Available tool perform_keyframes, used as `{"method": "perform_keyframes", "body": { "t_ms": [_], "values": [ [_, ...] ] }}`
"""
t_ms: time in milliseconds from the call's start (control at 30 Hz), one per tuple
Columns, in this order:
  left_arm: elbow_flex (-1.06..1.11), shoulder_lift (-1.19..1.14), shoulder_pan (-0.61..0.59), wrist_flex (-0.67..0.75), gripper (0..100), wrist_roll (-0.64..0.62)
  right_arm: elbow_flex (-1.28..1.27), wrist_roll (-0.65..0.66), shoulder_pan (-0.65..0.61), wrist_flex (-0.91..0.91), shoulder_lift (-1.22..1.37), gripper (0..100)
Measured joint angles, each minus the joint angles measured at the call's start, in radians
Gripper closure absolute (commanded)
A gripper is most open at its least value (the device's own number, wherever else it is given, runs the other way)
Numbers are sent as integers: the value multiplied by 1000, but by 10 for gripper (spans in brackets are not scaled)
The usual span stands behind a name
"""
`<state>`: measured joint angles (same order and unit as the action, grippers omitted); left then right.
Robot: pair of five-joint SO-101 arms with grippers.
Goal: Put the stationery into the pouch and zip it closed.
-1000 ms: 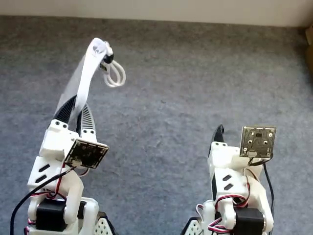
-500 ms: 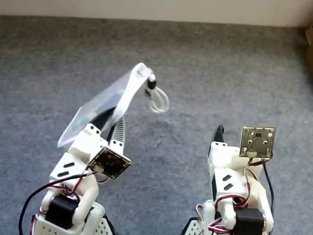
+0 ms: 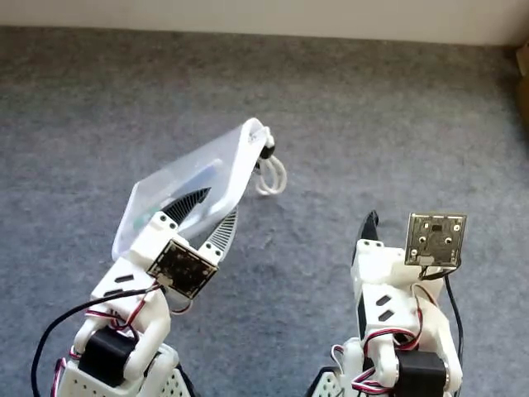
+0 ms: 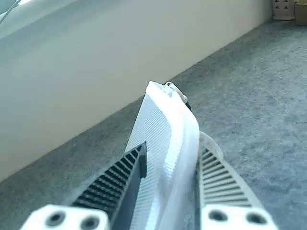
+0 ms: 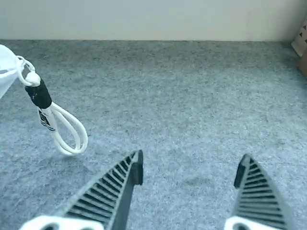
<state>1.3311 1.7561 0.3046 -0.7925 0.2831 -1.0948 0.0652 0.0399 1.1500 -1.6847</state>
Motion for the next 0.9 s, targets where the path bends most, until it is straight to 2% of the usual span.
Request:
{"method": "perform_keyframes", "body": {
  "t_ms": [133,300,567,700,800,900],
  "values": [
    [-57,0,20,-84,831,-8,0,0,0,0,0,779],
    [-170,9,43,-203,777,-83,0,0,0,0,0,783],
    [-307,11,38,-331,777,-153,0,0,0,0,0,786],
    [-354,12,38,-387,853,-153,0,0,0,0,0,802],
    [-381,12,26,-417,917,-153,0,0,0,0,0,870],
    [-385,12,-44,-423,982,-153,0,0,0,18,0,927]
  ]
}}
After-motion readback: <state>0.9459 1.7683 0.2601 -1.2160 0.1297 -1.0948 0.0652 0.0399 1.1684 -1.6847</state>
